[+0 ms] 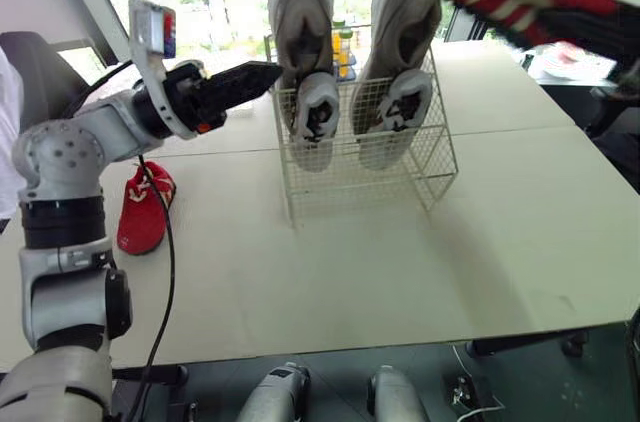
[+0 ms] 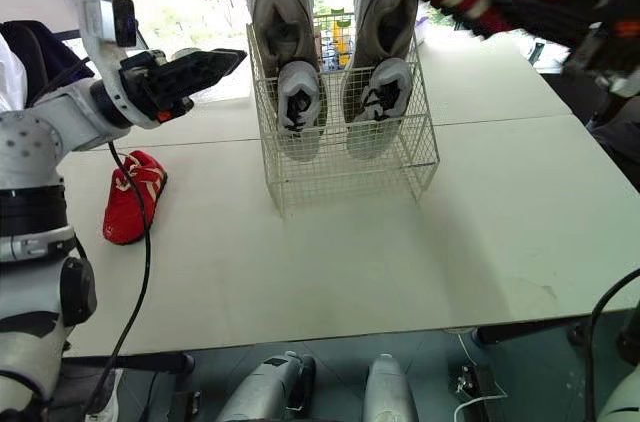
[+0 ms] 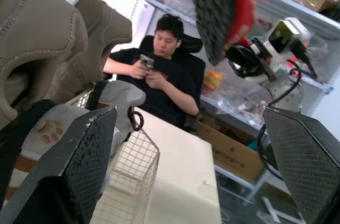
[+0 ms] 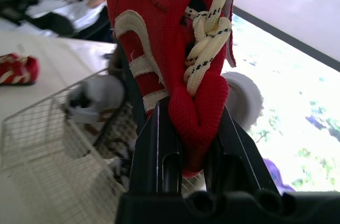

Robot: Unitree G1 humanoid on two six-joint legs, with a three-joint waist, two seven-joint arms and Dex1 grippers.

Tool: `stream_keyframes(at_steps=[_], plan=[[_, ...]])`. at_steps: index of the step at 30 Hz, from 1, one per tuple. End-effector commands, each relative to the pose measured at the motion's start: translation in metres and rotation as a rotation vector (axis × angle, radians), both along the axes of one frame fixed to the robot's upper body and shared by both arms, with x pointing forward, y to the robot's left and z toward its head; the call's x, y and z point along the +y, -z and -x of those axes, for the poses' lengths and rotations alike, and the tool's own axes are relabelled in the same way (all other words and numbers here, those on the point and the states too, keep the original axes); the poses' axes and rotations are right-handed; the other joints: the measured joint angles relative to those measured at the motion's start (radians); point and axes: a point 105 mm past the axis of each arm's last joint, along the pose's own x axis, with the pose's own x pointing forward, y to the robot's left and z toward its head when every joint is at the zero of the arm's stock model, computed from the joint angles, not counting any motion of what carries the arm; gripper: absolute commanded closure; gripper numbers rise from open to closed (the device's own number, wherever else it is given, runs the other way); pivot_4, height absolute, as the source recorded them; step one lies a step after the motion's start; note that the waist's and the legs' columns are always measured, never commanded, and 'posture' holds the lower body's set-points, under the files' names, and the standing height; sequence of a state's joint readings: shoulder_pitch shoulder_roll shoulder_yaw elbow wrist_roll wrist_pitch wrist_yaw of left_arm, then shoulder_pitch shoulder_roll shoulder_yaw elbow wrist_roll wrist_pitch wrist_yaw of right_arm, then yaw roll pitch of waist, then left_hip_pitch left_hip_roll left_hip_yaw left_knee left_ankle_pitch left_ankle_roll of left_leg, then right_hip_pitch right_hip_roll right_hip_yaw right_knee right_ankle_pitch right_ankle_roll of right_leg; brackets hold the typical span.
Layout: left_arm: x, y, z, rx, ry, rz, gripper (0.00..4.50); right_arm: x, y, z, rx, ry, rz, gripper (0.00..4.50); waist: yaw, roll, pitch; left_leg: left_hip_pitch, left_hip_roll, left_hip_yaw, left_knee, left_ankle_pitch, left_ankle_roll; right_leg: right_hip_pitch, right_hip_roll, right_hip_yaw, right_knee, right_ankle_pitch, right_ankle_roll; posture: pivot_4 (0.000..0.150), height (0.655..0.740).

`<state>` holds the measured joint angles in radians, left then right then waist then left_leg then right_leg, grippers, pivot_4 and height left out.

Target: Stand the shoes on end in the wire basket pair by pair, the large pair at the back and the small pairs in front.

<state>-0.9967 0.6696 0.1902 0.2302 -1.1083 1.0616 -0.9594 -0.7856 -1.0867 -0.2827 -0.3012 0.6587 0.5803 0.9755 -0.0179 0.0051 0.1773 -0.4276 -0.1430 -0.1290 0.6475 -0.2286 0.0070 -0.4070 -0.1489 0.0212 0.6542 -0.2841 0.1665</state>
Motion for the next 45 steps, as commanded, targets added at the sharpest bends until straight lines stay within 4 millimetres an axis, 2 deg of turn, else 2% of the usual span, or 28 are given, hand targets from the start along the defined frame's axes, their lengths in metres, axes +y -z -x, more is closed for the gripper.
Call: stream_keyframes(at_steps=[1, 6, 15, 18, 24, 25, 27, 28, 29, 30, 34, 36, 38, 40, 43, 45], plan=[[0.002, -0.012, 0.005, -0.015, 0.038, -0.008, 0.00, 0.020, 0.010, -0.004, -0.140, -0.014, 0.169, 4.47, 0.000, 0.000, 0.000, 0.000, 0.000, 0.000, 0.000, 0.000, 0.000, -0.001, 0.000, 0.000, 0.000, 0.000, 0.000, 0.150, 0.7400], [0.001, -0.010, 0.012, 0.006, 0.092, -0.029, 0.00, 0.033, 0.020, -0.017, -0.254, -0.025, 0.240, 4.47, 0.003, -0.001, 0.001, 0.000, -0.001, 0.000, 0.000, 0.000, 0.000, -0.002, 0.000, 0.000, 0.001, 0.000, 0.000, 0.150, 0.7400], [-0.002, 0.001, 0.010, 0.048, 0.076, -0.086, 0.00, 0.059, 0.027, -0.011, -0.319, -0.138, 0.290, 4.47, 0.001, -0.001, 0.001, 0.000, 0.000, 0.000, 0.000, 0.001, -0.001, -0.001, 0.000, 0.000, 0.001, 0.000, 0.000, 0.150, 0.7400], [-0.003, 0.007, 0.009, 0.058, 0.074, -0.103, 0.86, 0.065, 0.029, -0.009, -0.321, -0.162, 0.300, 4.47, 0.001, -0.001, 0.001, 0.000, 0.000, 0.000, 0.000, 0.001, -0.001, -0.001, 0.000, 0.000, 0.001, 0.000, 0.000, 0.150, 0.7400], [-0.003, 0.015, 0.013, 0.083, 0.101, -0.103, 3.85, 0.071, 0.027, -0.005, -0.301, -0.190, 0.288, 4.47, 0.001, -0.001, 0.001, 0.000, 0.000, 0.000, 0.000, 0.001, -0.001, -0.001, 0.000, 0.000, 0.002, 0.000, 0.000, 0.150, 0.7400], [-0.002, 0.016, 0.013, 0.088, 0.099, -0.095, 4.19, 0.071, 0.027, -0.005, -0.288, -0.191, 0.285, 4.47, 0.001, -0.002, 0.001, 0.000, 0.000, 0.000, 0.000, 0.001, -0.001, -0.001, 0.000, 0.000, 0.002, 0.000, 0.000, 0.150, 0.7400], [-0.001, 0.016, 0.012, 0.097, 0.093, -0.077, 4.24, 0.070, 0.027, -0.005, -0.264, -0.189, 0.271, 4.47, 0.001, -0.002, 0.001, 0.000, 0.000, 0.000, 0.000, 0.001, -0.001, -0.001, 0.000, 0.000, 0.002, 0.000, 0.000, 0.150, 0.7400], [0.000, 0.016, 0.013, 0.100, 0.090, -0.054, 4.24, 0.066, 0.027, -0.006, -0.198, -0.182, 0.221, 3.47, 0.002, -0.002, 0.001, 0.000, 0.000, 0.000, 0.000, 0.001, -0.001, -0.001, 0.000, 0.000, 0.002, 0.000, 0.000, 0.150, 0.7400], [0.001, 0.017, 0.013, 0.108, 0.082, -0.025, 4.24, 0.060, 0.027, -0.007, -0.122, -0.167, 0.149, 3.44, 0.003, -0.002, 0.001, 0.000, 0.000, 0.000, 0.000, 0.001, -0.001, -0.001, 0.000, 0.000, 0.002, 0.000, 0.000, 0.150, 0.7400], [0.003, 0.017, 0.012, 0.120, 0.067, 0.016, 4.24, 0.053, 0.027, -0.008, -0.039, -0.154, 0.077, 3.11, 0.003, -0.002, 0.001, 0.000, 0.000, 0.000, 0.000, 0.001, -0.001, -0.001, 0.000, 0.000, 0.002, 0.000, 0.000, 0.150, 0.7400], [0.008, 0.014, 0.015, 0.120, 0.027, 0.164, 4.24, 0.023, 0.024, -0.009, 0.237, -0.126, -0.260, 1.10, 0.007, -0.006, 0.002, 0.000, 0.000, -0.003, 0.001, 0.001, -0.001, 0.001, 0.000, 0.000, 0.001, 0.000, 0.000, 0.150, 0.7400], [0.007, 0.012, 0.017, 0.114, 0.018, 0.220, 4.24, 0.011, 0.028, -0.008, 0.356, -0.138, -0.400, 0.06, 0.008, -0.007, 0.002, 0.000, 0.000, -0.003, 0.001, 0.001, -0.001, 0.001, 0.000, -0.001, 0.001, 0.000, 0.000, 0.150, 0.7400], [0.004, 0.010, 0.018, 0.103, 0.004, 0.279, 4.24, 0.000, 0.047, -0.010, 0.496, -0.151, -0.530, 0.02, 0.008, -0.008, 0.002, 0.000, 0.000, -0.003, 0.001, 0.001, -0.001, 0.002, -0.001, -0.001, 0.001, 0.000, 0.000, 0.150, 0.7400], [0.000, 0.008, 0.019, 0.098, -0.006, 0.317, 4.24, 0.000, 0.063, -0.009, 0.587, -0.176, -0.612, 0.02, 0.008, -0.009, 0.001, 0.000, 0.000, -0.003, 0.001, 0.001, -0.001, 0.003, -0.001, -0.001, 0.000, 0.000, -0.001, 0.150, 0.7400], [-0.008, 0.008, 0.022, 0.099, 0.000, 0.364, 4.24, 0.016, 0.075, -0.012, 0.653, -0.239, -0.728, 0.02, 0.002, -0.008, 0.001, 0.000, 0.000, -0.003, 0.001, 0.001, -0.001, 0.002, -0.001, -0.001, 0.001, 0.000, -0.001, 0.150, 0.7400], [-0.015, 0.009, 0.022, 0.108, 0.000, 0.380, 4.24, 0.033, 0.075, -0.015, 0.663, -0.293, -0.790, 0.02, -0.002, -0.008, 0.001, 0.000, 0.000, -0.001, 0.001, 0.001, -0.001, 0.001, -0.001, 0.001, 0.002, 0.000, -0.001, 0.150, 0.7400]])
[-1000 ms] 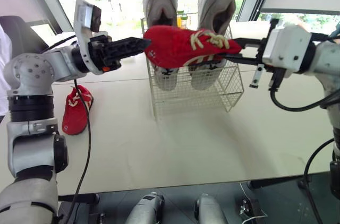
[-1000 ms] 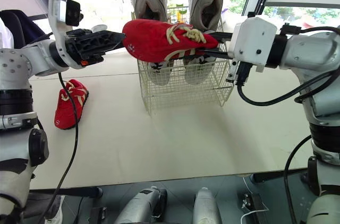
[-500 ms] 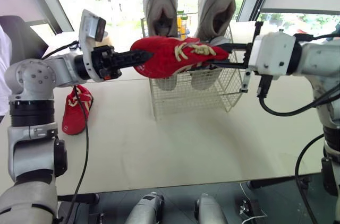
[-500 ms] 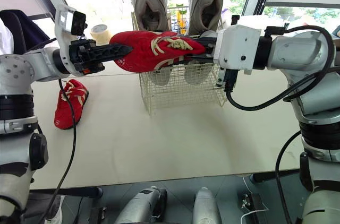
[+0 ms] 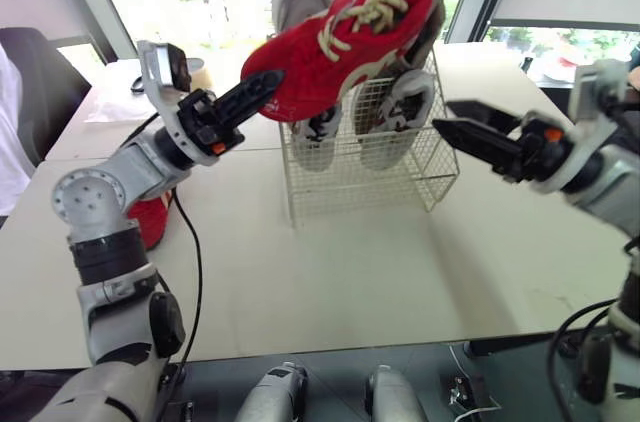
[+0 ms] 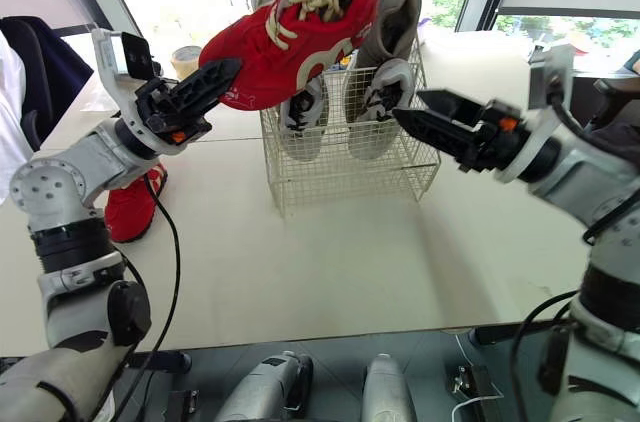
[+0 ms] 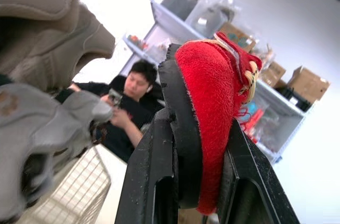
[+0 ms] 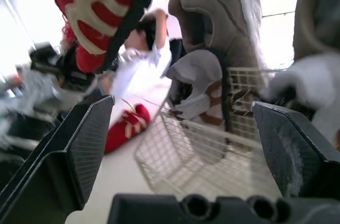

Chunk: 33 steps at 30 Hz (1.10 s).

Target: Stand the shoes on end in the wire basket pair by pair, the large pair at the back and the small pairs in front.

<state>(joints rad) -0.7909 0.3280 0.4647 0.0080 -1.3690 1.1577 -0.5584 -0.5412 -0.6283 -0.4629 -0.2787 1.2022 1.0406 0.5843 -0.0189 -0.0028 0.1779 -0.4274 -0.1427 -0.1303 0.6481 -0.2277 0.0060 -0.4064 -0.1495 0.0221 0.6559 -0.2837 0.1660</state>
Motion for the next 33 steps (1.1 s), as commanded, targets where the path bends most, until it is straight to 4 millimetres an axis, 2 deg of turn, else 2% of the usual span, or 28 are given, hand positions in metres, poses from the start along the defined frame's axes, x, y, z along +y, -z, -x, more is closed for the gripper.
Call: stream_keyframes(at_steps=[1, 7, 11, 15, 18, 23, 25, 27, 31, 32, 33], plan=[[-0.004, -0.013, 0.009, -0.053, -0.008, 0.064, 4.24, 0.030, -0.022, 0.003, -0.074, -0.067, -0.156, 0.02, -0.002, 0.000, 0.000, 0.000, 0.001, 0.000, 0.000, 0.000, 0.000, 0.000, 0.000, 0.000, 0.000, 0.000, 0.000, 0.150, 0.7400], [-0.014, -0.008, 0.008, -0.022, -0.006, 0.093, 4.24, 0.058, -0.050, -0.004, -0.122, -0.110, -0.349, 0.02, 0.006, 0.000, 0.000, 0.000, 0.000, 0.000, 0.000, 0.000, -0.001, -0.001, 0.000, 0.000, 0.001, 0.000, 0.000, 0.150, 0.7400], [-0.015, -0.004, 0.006, -0.002, -0.022, 0.093, 4.24, 0.061, -0.065, -0.003, -0.154, -0.129, -0.418, 0.02, 0.008, 0.000, 0.000, 0.000, -0.001, -0.001, 0.001, 0.000, -0.001, 0.000, 0.000, -0.001, 0.001, 0.000, 0.000, 0.150, 0.7400], [-0.018, 0.001, 0.005, 0.008, -0.034, 0.082, 4.24, 0.065, -0.071, 0.000, -0.164, -0.157, -0.424, 0.02, 0.002, 0.000, 0.000, 0.000, -0.001, -0.001, 0.000, 0.000, -0.001, -0.001, 0.001, 0.000, 0.001, 0.000, 0.000, 0.150, 0.7400], [-0.020, 0.002, 0.002, 0.014, -0.058, 0.080, 4.24, 0.070, -0.072, 0.000, -0.165, -0.175, -0.419, 0.86, 0.001, 0.000, 0.000, 0.000, -0.001, -0.001, 0.000, 0.000, -0.001, -0.001, 0.001, 0.000, 0.001, 0.000, 0.000, 0.150, 0.7400], [-0.023, 0.003, 0.001, 0.020, -0.072, 0.068, 4.24, 0.073, -0.073, 0.000, -0.165, -0.183, -0.405, 3.28, 0.001, 0.000, 0.000, 0.000, -0.001, -0.001, 0.000, 0.000, -0.001, -0.001, 0.001, 0.000, 0.001, 0.000, 0.000, 0.150, 0.7400], [-0.024, 0.005, 0.000, 0.033, -0.074, 0.053, 3.18, 0.074, -0.074, 0.000, -0.168, -0.180, -0.391, 3.95, 0.002, 0.000, 0.000, 0.000, -0.001, -0.001, 0.000, 0.000, -0.001, -0.001, 0.001, 0.000, 0.001, 0.000, 0.000, 0.150, 0.7400], [-0.024, 0.006, 0.003, 0.023, -0.057, 0.034, 2.37, 0.074, -0.076, -0.001, -0.176, -0.169, -0.363, 4.02, 0.001, 0.000, 0.000, 0.000, -0.001, 0.000, 0.000, 0.000, -0.001, -0.001, 0.001, 0.000, 0.001, 0.000, 0.000, 0.150, 0.7400], [-0.022, 0.010, 0.014, -0.036, -0.040, -0.084, 0.36, 0.067, -0.081, -0.001, -0.224, -0.149, -0.213, 4.02, 0.001, 0.000, 0.000, 0.000, -0.001, 0.000, -0.001, 0.000, 0.000, -0.001, 0.001, 0.000, 0.001, 0.000, 0.000, 0.150, 0.7400], [-0.019, 0.012, 0.018, -0.055, -0.031, -0.124, 0.04, 0.063, -0.081, 0.000, -0.246, -0.143, -0.141, 4.02, 0.001, 0.000, 0.000, 0.000, -0.001, 0.000, -0.001, 0.000, 0.000, -0.001, 0.001, 0.000, 0.001, 0.000, 0.000, 0.150, 0.7400], [-0.016, 0.014, 0.022, -0.069, -0.020, -0.160, 0.04, 0.059, -0.082, -0.001, -0.266, -0.135, -0.069, 4.02, 0.001, 0.000, 0.000, 0.000, -0.001, 0.000, -0.001, 0.000, 0.000, -0.001, 0.001, 0.000, 0.001, 0.000, 0.000, 0.150, 0.7400]])
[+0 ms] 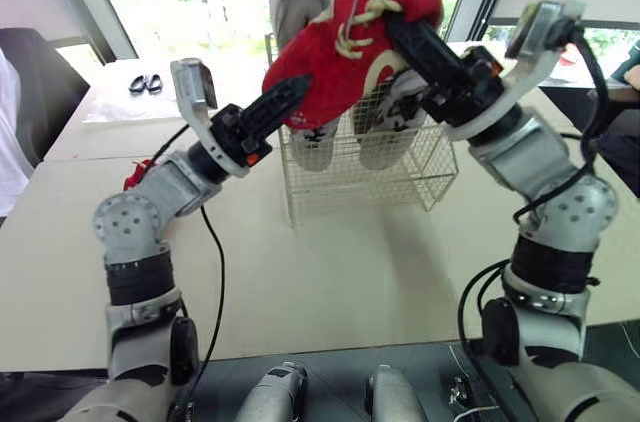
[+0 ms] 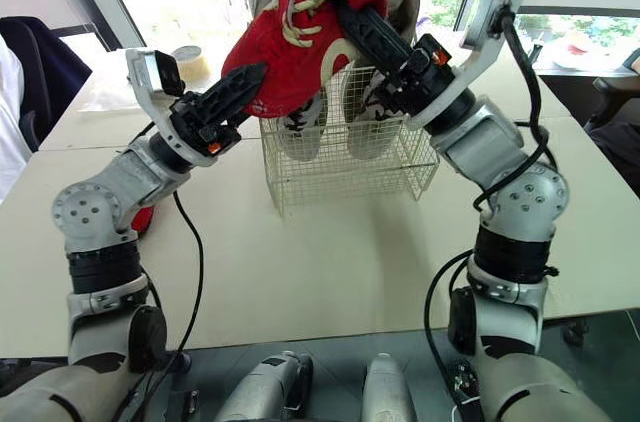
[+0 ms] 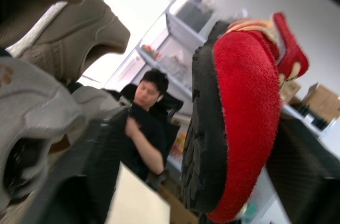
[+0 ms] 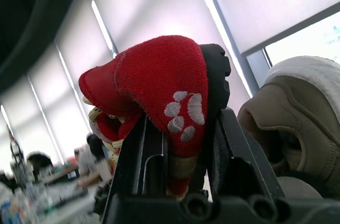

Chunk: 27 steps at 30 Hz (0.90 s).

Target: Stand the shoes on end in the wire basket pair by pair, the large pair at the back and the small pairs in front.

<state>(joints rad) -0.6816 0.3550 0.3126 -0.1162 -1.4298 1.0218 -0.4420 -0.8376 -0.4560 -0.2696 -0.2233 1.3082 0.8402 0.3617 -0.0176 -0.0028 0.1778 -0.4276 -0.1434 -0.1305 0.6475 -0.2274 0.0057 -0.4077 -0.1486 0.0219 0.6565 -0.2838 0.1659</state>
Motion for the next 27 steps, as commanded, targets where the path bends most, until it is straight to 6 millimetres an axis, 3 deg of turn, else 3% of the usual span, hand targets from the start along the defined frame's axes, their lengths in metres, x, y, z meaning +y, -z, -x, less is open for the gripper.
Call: stream_keyframes(at_steps=[1, 7, 13, 20, 27], plan=[[0.007, -0.002, 0.020, -0.099, 0.057, -0.130, 0.04, -0.012, -0.013, 0.009, -0.131, 0.018, 0.213, 4.02, 0.002, 0.000, 0.000, 0.000, 0.000, 0.000, 0.000, 0.000, 0.000, 0.000, 0.000, 0.000, 0.000, 0.000, 0.000, 0.150, 0.7400], [0.036, 0.004, 0.024, -0.142, 0.053, -0.317, 0.04, -0.046, -0.013, 0.001, -0.337, 0.078, 0.680, 4.02, 0.002, 0.001, 0.000, 0.001, 0.000, 0.001, -0.001, -0.003, 0.004, -0.001, 0.000, -0.001, -0.002, 0.000, 0.000, 0.150, 0.7400], [0.039, 0.005, 0.018, -0.167, 0.019, -0.339, 0.04, -0.064, 0.006, -0.023, -0.451, 0.052, 0.959, 4.02, -0.001, 0.000, 0.001, 0.001, 0.001, 0.002, -0.001, -0.002, 0.003, 0.000, 0.000, -0.001, -0.003, 0.000, 0.000, 0.150, 0.7400], [0.040, 0.011, 0.019, -0.166, -0.013, -0.344, 0.04, -0.072, 0.035, -0.051, -0.454, 0.060, 0.987, 4.02, -0.002, 0.000, 0.001, 0.000, 0.001, 0.002, -0.002, -0.001, 0.001, 0.000, -0.001, 0.000, -0.003, 0.000, 0.000, 0.150, 0.7400], [0.042, 0.007, 0.020, -0.177, -0.034, -0.344, 0.04, -0.083, 0.067, -0.064, -0.368, 0.039, 0.998, 4.02, 0.000, 0.000, 0.001, 0.001, 0.001, 0.001, 0.000, -0.001, 0.000, 0.000, 0.000, 0.000, -0.003, 0.000, 0.000, 0.150, 0.7400]])
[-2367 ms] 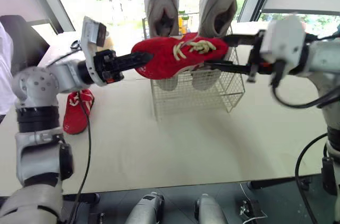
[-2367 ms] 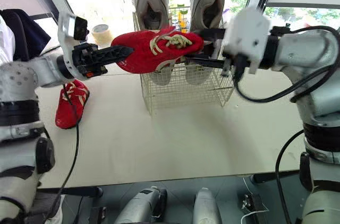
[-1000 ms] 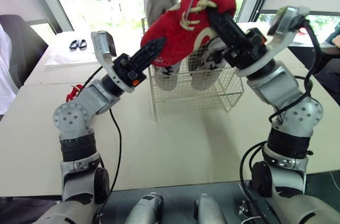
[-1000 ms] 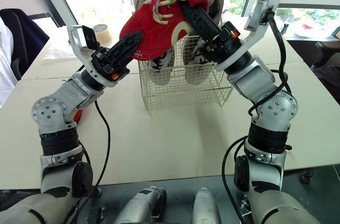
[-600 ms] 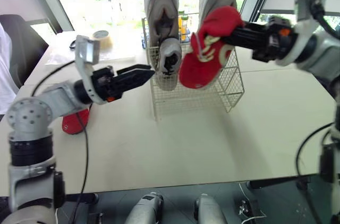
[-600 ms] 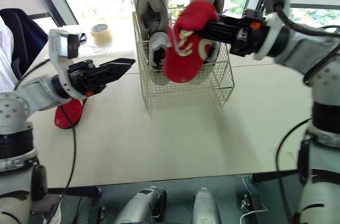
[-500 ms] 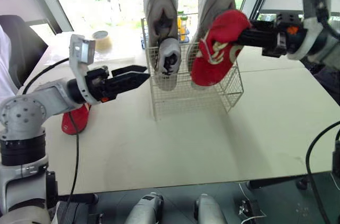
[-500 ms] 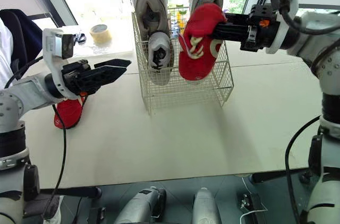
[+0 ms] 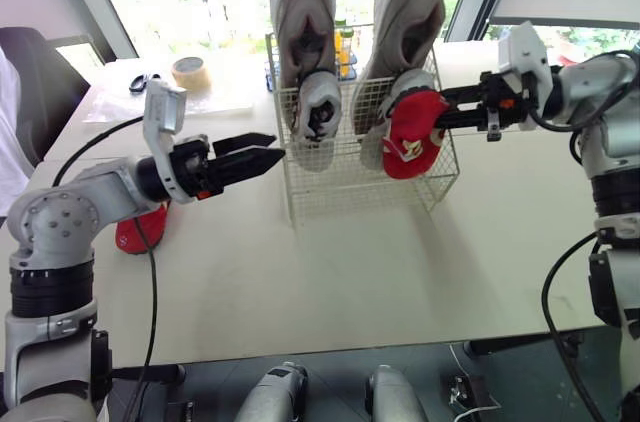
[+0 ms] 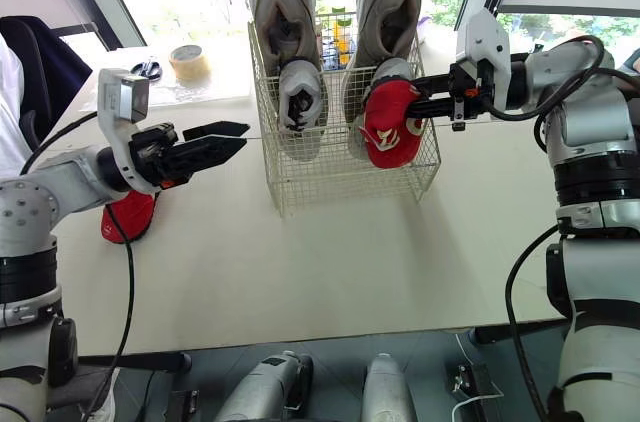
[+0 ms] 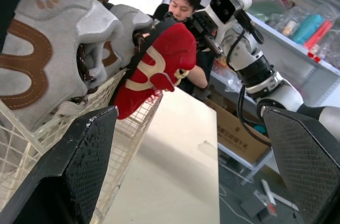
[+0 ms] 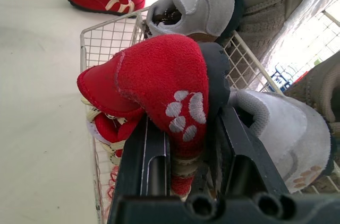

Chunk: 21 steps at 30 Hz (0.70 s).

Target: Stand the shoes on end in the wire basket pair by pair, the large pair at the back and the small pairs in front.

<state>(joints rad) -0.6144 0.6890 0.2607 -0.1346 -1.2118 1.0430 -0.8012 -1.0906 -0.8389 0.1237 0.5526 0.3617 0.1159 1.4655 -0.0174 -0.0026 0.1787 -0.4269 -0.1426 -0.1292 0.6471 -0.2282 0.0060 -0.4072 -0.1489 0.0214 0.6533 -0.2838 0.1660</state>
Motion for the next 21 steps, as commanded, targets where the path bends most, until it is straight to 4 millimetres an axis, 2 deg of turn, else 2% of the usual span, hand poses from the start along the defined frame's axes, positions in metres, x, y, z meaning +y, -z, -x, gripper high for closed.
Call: stream_keyframes(at_steps=[1, 13, 14, 15, 20, 21], plan=[[0.002, -0.013, 0.007, -0.068, -0.008, 0.005, 0.04, -0.008, 0.014, -0.005, 0.032, 0.026, 0.018, 4.02, 0.000, 0.000, 0.000, 0.000, 0.000, 0.000, 0.000, 0.000, 0.000, 0.001, 0.000, 0.000, 0.000, 0.000, 0.000, 0.150, 0.7400], [-0.002, -0.016, 0.003, -0.081, -0.015, 0.001, 0.04, -0.007, 0.047, 0.005, 0.124, 0.018, -0.020, 4.02, 0.000, 0.001, -0.001, 0.001, 0.001, -0.001, -0.001, 0.000, -0.001, 0.001, 0.001, 0.000, 0.000, 0.000, 0.000, 0.150, 0.7400], [-0.002, -0.016, 0.002, -0.082, -0.014, 0.001, 0.00, -0.008, 0.048, 0.005, 0.125, 0.023, -0.022, 3.00, 0.000, 0.000, -0.001, 0.001, 0.001, -0.001, -0.001, 0.000, -0.001, 0.001, 0.001, 0.000, 0.000, 0.000, 0.000, 0.150, 0.7400], [-0.003, -0.016, 0.002, -0.082, -0.015, 0.001, 0.00, -0.008, 0.048, 0.004, 0.123, 0.029, -0.026, 2.68, 0.001, 0.000, -0.001, 0.001, 0.001, -0.001, 0.000, 0.000, -0.001, 0.002, 0.001, -0.001, 0.000, 0.000, 0.000, 0.150, 0.7400], [-0.004, -0.016, 0.000, -0.085, -0.012, -0.002, 0.00, -0.011, 0.043, 0.004, 0.079, 0.062, -0.028, 0.16, 0.002, 0.000, -0.001, 0.001, 0.000, -0.001, 0.000, 0.000, -0.001, 0.002, 0.000, -0.001, 0.000, 0.000, 0.000, 0.150, 0.7400], [-0.004, -0.016, 0.000, -0.086, -0.013, -0.005, 0.00, -0.013, 0.041, 0.006, 0.063, 0.068, -0.016, 0.02, 0.002, 0.000, -0.001, 0.001, 0.000, -0.001, 0.000, 0.000, -0.001, 0.001, 0.000, -0.001, 0.000, 0.000, 0.000, 0.150, 0.7400]])
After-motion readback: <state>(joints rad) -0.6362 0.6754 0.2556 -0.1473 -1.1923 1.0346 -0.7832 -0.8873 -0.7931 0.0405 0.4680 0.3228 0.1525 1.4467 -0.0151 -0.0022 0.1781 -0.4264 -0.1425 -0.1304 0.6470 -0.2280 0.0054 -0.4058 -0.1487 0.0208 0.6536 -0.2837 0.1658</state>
